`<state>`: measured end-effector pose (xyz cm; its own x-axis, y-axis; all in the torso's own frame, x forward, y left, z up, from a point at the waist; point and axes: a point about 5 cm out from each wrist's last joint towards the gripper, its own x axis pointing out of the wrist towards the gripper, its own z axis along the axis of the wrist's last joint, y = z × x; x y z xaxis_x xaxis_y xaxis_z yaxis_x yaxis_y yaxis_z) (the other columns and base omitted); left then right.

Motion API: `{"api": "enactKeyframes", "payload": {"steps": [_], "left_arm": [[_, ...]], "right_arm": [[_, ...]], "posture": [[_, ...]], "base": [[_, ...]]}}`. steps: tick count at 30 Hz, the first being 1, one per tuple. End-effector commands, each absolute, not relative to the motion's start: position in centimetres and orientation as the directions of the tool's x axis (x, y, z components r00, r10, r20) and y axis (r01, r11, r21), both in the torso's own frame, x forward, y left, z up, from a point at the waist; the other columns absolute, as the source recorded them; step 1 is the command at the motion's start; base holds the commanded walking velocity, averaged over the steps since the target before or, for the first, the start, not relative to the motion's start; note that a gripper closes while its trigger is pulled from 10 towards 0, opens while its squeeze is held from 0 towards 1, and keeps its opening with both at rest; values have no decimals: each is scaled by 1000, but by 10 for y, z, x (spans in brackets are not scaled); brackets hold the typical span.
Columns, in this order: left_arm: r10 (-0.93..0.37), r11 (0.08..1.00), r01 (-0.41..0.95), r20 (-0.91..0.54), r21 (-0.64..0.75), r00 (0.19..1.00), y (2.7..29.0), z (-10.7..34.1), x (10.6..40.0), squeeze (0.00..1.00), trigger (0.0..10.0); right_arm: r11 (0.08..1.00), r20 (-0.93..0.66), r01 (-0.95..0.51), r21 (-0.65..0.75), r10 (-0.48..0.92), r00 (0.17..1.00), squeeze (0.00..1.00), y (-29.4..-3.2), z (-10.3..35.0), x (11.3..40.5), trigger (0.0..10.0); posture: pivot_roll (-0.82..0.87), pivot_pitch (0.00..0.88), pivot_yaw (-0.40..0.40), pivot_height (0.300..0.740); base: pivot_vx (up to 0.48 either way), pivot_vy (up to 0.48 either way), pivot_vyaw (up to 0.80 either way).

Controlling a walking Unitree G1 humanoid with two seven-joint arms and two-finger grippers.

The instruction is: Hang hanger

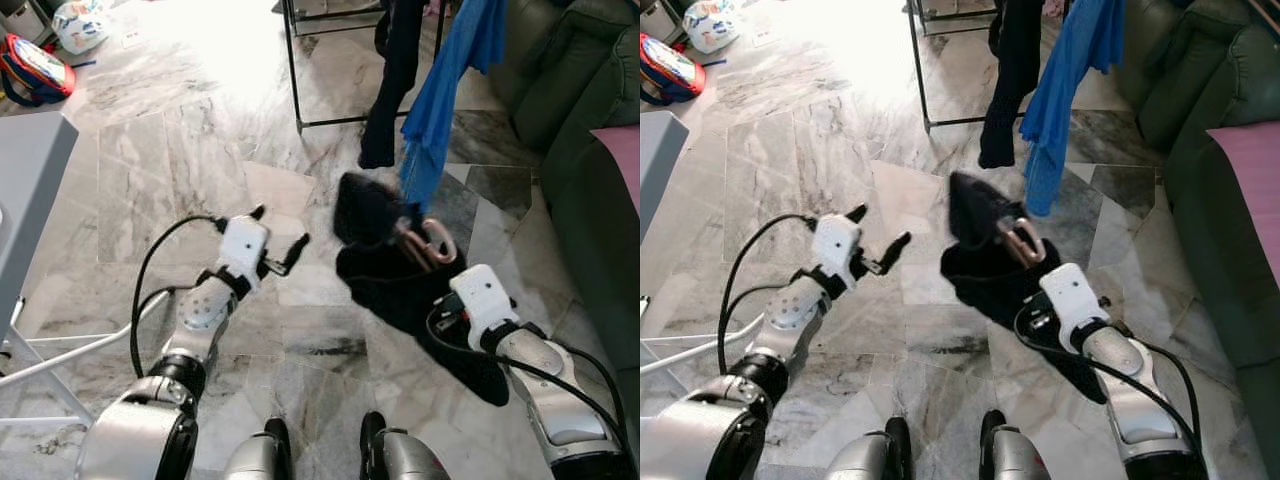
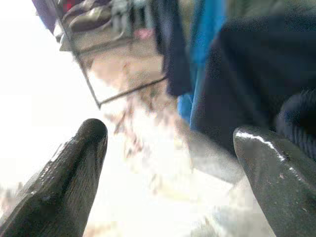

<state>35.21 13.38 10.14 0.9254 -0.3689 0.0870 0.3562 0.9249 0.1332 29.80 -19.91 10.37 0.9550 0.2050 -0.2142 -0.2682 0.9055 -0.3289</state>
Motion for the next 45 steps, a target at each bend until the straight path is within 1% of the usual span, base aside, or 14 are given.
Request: {"api": "enactKeyframes", "payload": {"steps": [1, 2, 3, 5, 6, 7, 8, 9, 10, 15, 22, 27, 32, 45], "left_arm": [[-289, 955, 286, 30, 83, 957, 141, 85, 346, 1000, 10000], [-289, 955, 286, 30, 83, 957, 141, 85, 346, 1000, 10000], [-249, 967, 247, 18, 65, 968, 141, 80, 344, 1000, 10000], [-249, 967, 247, 18, 65, 968, 141, 80, 344, 1000, 10000], [-212, 976, 212, -1, 43, 977, 141, 75, 341, 1000, 10000], [-187, 982, 187, -16, 20, 982, 140, 72, 340, 1000, 10000], [-177, 984, 177, -22, -19, 984, 139, 70, 339, 1000, 10000], [-176, 984, 175, -25, -45, 984, 136, 69, 338, 816, 10000], [-178, 982, 177, -23, -59, 984, 132, 70, 339, 0, 10000], [-203, 977, 202, 4, -72, 979, 119, 77, 343, 0, 10000], [-204, 975, 203, -2, -89, 979, 113, 81, 346, 0, 10000], [-209, 973, 208, 3, -96, 978, 110, 82, 347, 0, 10000], [-224, 969, 225, 23, -105, 974, 105, 88, 349, 0, 10000], [-238, 964, 241, 37, -111, 971, 103, 91, 350, 0, 10000]], "right_arm": [[934, -191, -198, -297, 145, 971, 0, -202, 101, 297, 0], [934, -191, -198, -297, 145, 971, 0, -202, 101, 297, 0], [947, -173, -150, -284, 103, 980, 0, -204, 103, 298, 0], [947, -173, -150, -284, 103, 980, 0, -204, 103, 298, 0], [957, -153, -114, -266, 75, 985, 0, -203, 104, 298, 0], [963, -140, -89, -254, 54, 989, 0, -202, 105, 298, 2275], [970, -144, -78, -230, 45, 989, 0, -199, 103, 298, 7294], [975, -150, -59, -214, 27, 988, 0, -196, 101, 298, 10000], [979, -148, -42, -197, 13, 989, 0, -193, 100, 298, 10000], [993, -106, 17, -115, -29, 994, 0, -179, 103, 299, 10000], [997, -86, -36, -74, 29, 996, 0, -163, 104, 298, 10000], [997, -87, -40, -60, 35, 996, 0, -158, 102, 298, 10000], [996, -74, -68, -55, 63, 995, 0, -152, 104, 301, 10000], [993, -73, -112, -39, 109, 991, 0, -143, 102, 302, 10000]], "posture": [[-163, 243, 80, 740], [-163, 243, 80, 740], [-162, 241, 83, 740], [-162, 241, 83, 740], [-157, 235, 87, 740], [-154, 229, 88, 740], [-154, 229, 88, 740], [-151, 208, 90, 740], [-150, 202, 90, 740], [-151, 182, 93, 740], [-161, 139, 96, 740], [-155, 110, 88, 740], [-151, 99, 83, 740], [-140, 75, 83, 740]], "base": [[0, 0, 0], [0, 0, 0], [0, 0, 0], [0, 0, 0], [0, 0, 0], [0, 0, 0], [0, 0, 0], [0, 0, 0], [0, 0, 0], [0, 0, 0], [0, 0, 0], [0, 0, 0], [295, 0, 0], [427, 0, 0]]}}
